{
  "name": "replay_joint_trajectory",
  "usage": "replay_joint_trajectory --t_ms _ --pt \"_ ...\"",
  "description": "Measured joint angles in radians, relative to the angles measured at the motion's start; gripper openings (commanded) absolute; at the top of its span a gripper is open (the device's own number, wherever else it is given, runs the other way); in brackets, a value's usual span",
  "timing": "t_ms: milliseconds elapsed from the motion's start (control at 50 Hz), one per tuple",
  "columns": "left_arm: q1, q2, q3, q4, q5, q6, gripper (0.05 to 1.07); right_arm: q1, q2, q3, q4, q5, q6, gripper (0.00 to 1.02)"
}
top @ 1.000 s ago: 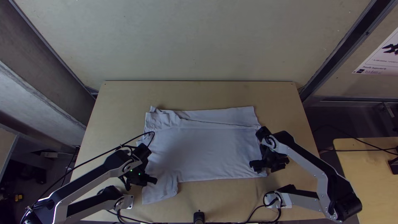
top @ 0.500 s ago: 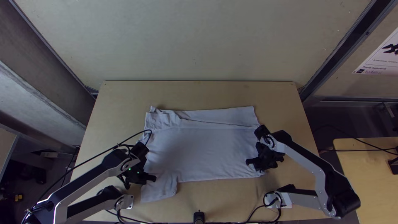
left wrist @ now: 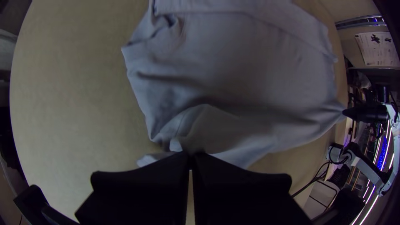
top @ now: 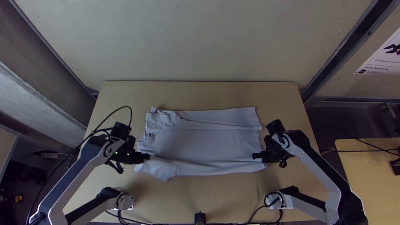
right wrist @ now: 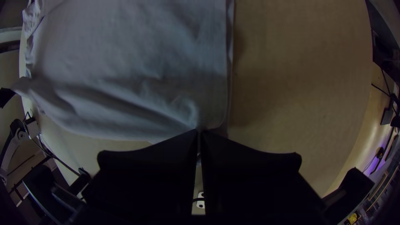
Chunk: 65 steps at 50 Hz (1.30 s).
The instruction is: Fold the t-shirt
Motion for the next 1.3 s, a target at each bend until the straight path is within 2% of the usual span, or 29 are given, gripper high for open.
replay_joint_trajectory --t_ms 240,500,1000,1300 --pt "0.061 -0.014 0.053 -0.033 -0.003 0.063 0.08 -0.072 -0.003 0.035 -0.011 0.012 -0.046 0.02" --pt "0.114 -0.008 0.102 -0.034 -0.003 0.115 0.08 -0.074 0.031 0.171 -0.01 0.015 -0.046 0.02" --pt "0.185 0.248 0.265 0.107 -0.004 0.238 0.08 -0.074 0.313 0.418 0.053 0.026 -0.046 0.02" --pt "0.195 0.413 0.393 0.132 -0.015 0.276 0.08 -0.088 0.515 0.602 0.075 0.04 -0.05 0.02"
